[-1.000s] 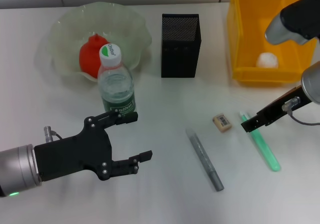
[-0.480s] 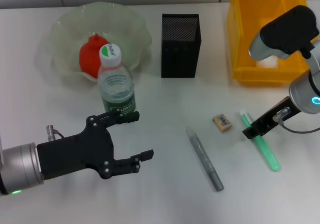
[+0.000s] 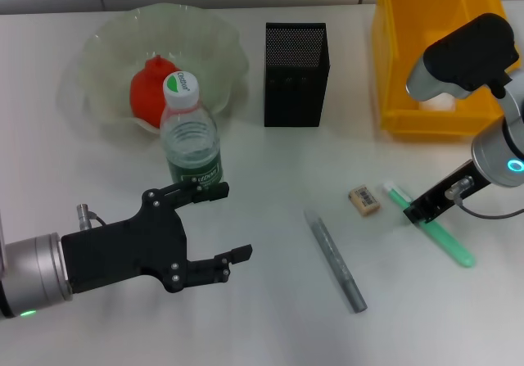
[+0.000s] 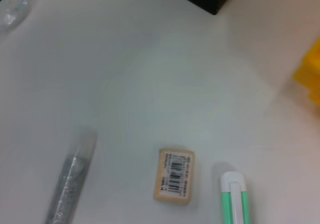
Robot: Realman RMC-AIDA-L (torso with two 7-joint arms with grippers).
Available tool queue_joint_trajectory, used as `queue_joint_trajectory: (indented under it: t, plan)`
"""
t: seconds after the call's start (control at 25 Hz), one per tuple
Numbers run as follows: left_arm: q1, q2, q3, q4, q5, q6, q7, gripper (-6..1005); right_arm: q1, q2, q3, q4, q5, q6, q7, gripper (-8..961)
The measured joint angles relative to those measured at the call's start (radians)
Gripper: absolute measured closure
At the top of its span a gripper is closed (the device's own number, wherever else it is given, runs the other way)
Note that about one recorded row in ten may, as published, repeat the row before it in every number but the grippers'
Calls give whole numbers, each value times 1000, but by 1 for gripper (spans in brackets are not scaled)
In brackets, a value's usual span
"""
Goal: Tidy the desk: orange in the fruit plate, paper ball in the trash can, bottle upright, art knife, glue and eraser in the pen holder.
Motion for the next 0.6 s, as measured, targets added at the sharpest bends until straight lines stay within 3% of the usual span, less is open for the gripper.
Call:
queue_joint_trajectory:
  t: [0.04,0.2,0.24,0.36,0.48,0.6]
  plan:
    - [0,0,0,0,0,0,0,186,-14,1,5,-31,0,0,0,751]
    - [-1,-1,0,-1,0,2,0,186,-48,1,42,-122,11,-19,0,781]
    - [-1,-1,2,-2,0,3,0,186,-71,1,108,-204,38,-47,-4,789]
    - [-2,0,23,-3,0,3,0,186,-96,2,180,-284,91,-60,-21,784]
    - [-4,2,58,-7,0,-5,0,186,-133,4,298,-366,234,-21,-94,779]
    - [-6,0,70,-13,1,-9,0,186,-170,5,359,-349,479,135,-282,774]
